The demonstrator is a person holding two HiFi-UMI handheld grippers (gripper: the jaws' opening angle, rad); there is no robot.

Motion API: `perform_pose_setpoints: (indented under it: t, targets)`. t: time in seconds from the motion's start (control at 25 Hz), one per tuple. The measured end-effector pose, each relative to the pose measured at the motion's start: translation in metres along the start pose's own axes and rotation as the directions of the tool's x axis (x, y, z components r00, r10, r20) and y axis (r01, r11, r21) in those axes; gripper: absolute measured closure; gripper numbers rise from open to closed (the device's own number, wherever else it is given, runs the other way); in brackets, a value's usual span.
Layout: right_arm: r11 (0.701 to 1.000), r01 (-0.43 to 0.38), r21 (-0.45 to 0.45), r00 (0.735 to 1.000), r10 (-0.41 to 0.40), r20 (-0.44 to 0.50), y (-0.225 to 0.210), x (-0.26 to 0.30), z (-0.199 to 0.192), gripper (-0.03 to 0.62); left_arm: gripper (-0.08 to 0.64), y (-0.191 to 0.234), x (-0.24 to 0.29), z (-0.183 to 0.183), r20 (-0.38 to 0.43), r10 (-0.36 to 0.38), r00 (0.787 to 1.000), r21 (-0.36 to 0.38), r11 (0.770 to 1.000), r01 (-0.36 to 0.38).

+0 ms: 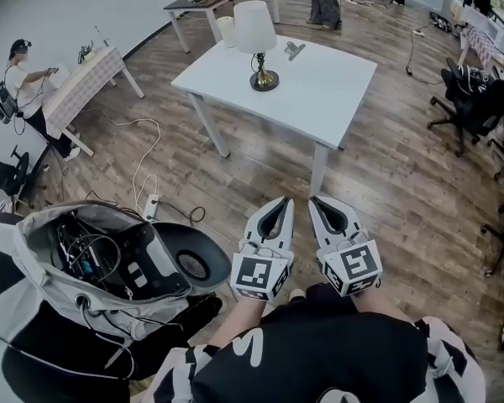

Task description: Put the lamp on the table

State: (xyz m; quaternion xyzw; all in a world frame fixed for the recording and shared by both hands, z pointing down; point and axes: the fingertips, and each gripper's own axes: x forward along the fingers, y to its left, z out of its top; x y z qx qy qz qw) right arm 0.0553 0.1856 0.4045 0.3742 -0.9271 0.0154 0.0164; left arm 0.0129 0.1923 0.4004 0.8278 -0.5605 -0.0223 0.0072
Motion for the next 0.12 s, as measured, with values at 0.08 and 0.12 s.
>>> perform_pose_setpoints:
  t: [0.08, 0.12]
  targets:
    - [1.0, -0.001, -0.001, 1.0, 0.001, -0.001, 0.0007, 0.0002, -0.0006, 0.574, 0.555, 0.0001, 0.0002, 0.0, 0.001, -0.001, 1.0, 0.0, 1.0, 0.001]
    - [1.0, -0.002, -0.002, 1.0, 0.002, -0.001, 0.0011, 0.0003, -0.0009, 0.574, 0.555, 0.0001, 0.0004, 0.0, 0.001, -0.002, 1.0, 0.0, 1.0, 0.002]
